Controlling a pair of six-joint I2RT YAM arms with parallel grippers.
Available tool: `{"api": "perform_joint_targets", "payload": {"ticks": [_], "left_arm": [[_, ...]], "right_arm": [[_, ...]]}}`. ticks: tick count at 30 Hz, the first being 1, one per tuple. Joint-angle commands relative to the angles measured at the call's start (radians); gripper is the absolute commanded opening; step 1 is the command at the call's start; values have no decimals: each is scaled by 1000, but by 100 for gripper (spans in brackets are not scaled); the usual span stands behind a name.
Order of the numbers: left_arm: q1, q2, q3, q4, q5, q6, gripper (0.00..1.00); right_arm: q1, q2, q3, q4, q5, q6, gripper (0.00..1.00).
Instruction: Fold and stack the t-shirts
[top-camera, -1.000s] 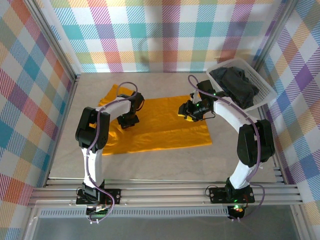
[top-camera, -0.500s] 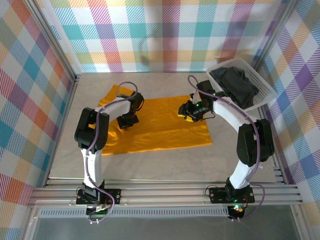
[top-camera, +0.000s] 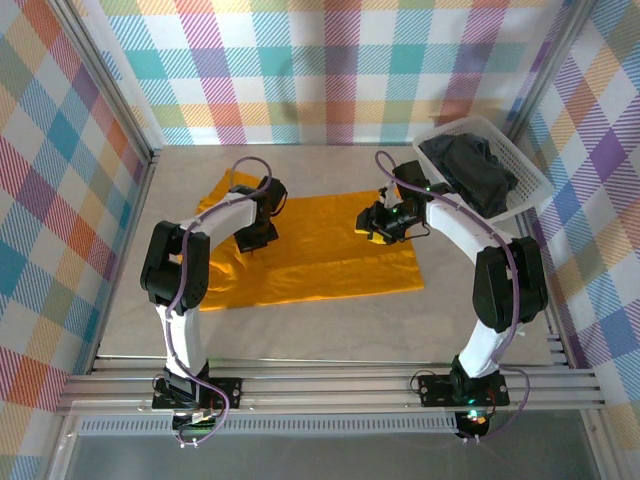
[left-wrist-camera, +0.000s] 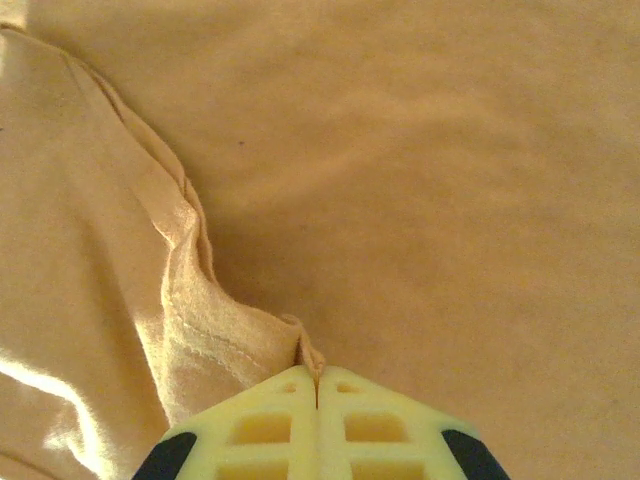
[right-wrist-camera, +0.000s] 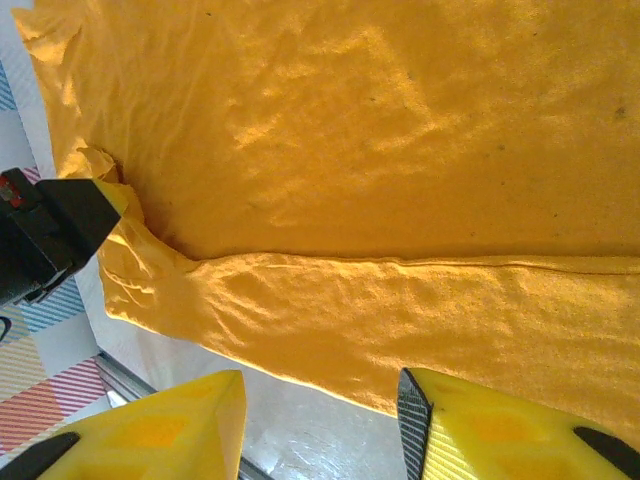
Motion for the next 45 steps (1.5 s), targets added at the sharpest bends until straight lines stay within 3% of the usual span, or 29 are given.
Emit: {"api": "perform_joint_targets", "payload": {"ticks": [1, 42, 45], "left_arm": [[-16, -46, -21, 29, 10, 29, 0], [-67, -52, -91, 202, 136, 176, 2], [-67, -54, -97, 197, 126, 182, 8]], "right_arm": [[6, 15, 12, 15, -25, 4, 45], [5, 36, -51, 23, -20, 51, 45], [6, 36, -50, 11, -9, 50, 45]]}}
